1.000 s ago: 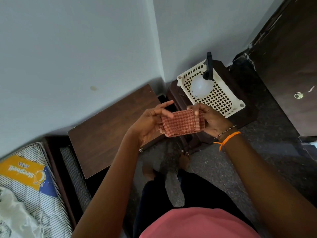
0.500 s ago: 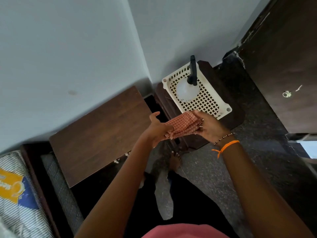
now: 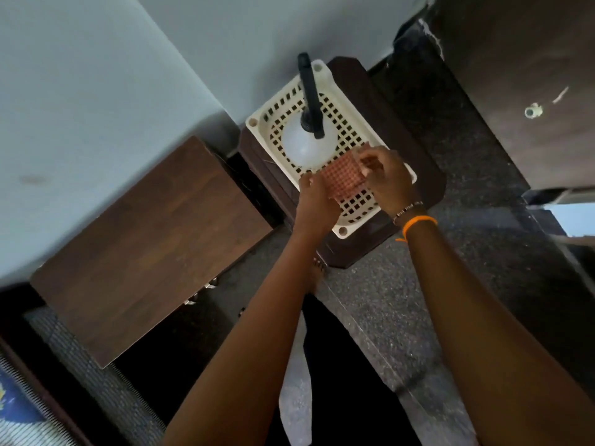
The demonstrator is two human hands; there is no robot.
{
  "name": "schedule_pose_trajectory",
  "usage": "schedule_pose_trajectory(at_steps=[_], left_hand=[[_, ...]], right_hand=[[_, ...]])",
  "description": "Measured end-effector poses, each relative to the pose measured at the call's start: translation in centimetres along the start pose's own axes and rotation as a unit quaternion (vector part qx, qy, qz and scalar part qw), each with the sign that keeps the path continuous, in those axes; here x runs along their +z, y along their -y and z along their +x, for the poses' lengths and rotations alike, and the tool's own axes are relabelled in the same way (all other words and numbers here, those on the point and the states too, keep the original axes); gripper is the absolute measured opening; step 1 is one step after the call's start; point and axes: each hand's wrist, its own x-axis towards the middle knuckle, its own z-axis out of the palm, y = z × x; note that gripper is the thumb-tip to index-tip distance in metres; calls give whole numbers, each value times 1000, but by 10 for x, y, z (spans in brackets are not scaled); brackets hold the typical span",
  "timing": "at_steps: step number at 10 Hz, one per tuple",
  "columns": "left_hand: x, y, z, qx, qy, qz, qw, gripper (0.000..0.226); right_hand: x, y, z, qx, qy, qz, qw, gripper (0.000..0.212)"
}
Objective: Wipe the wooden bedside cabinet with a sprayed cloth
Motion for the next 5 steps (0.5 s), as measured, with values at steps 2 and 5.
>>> schedule_pose_trajectory(at_steps=[2,5], left_hand=[[5,6,-11,45,61,156,985,64],[-43,42,-61,20,-67,16,997,33]], right_hand=[[7,-19,2,-26,38,-107,993,48],[27,45,-48,-31,-15,-40,999,27]])
